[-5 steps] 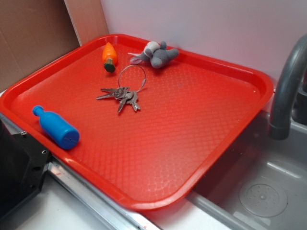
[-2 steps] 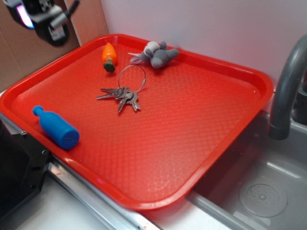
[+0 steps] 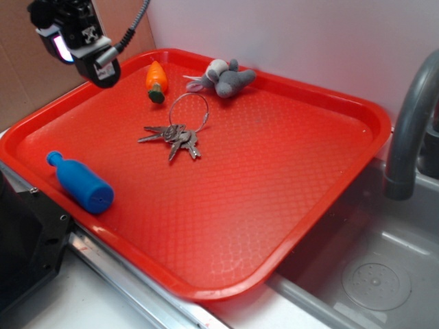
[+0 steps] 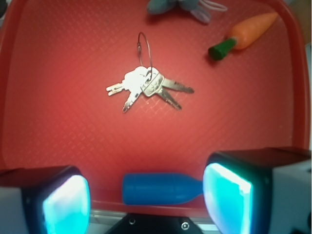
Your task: Grab the silver keys.
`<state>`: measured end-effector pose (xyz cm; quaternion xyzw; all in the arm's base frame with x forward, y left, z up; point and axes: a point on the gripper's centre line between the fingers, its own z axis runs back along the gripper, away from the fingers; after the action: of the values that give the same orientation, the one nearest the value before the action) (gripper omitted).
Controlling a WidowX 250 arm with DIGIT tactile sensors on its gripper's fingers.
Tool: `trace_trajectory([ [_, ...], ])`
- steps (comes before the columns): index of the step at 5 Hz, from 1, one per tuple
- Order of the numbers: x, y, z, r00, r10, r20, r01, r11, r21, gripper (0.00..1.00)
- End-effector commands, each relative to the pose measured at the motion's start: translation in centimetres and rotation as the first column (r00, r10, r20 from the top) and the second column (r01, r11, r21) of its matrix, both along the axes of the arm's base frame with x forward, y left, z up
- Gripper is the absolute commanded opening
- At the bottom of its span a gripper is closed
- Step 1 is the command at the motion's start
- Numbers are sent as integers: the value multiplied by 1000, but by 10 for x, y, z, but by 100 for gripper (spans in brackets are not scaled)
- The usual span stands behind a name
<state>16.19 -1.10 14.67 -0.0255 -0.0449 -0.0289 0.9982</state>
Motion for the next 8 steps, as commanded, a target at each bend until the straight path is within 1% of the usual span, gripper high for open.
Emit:
trace_trajectory([
  [1,4,-2,4,1000,-3,15,3,1000,2,100],
  [2,48,14,-32,998,-26,49,28,999,-43,100],
  [3,70,18,-53,994,-87,62,90,994,-54,100],
  [4,85,14,-69,996,-80,38,82,995,-62,100],
  [5,92,9,-78,996,-88,32,90,995,-53,100],
  [6,97,3,-85,993,-109,33,111,991,-69,100],
  [7,103,1,-94,994,-113,9,113,991,-71,100],
  [8,105,0,-99,995,-97,3,97,993,-61,70],
])
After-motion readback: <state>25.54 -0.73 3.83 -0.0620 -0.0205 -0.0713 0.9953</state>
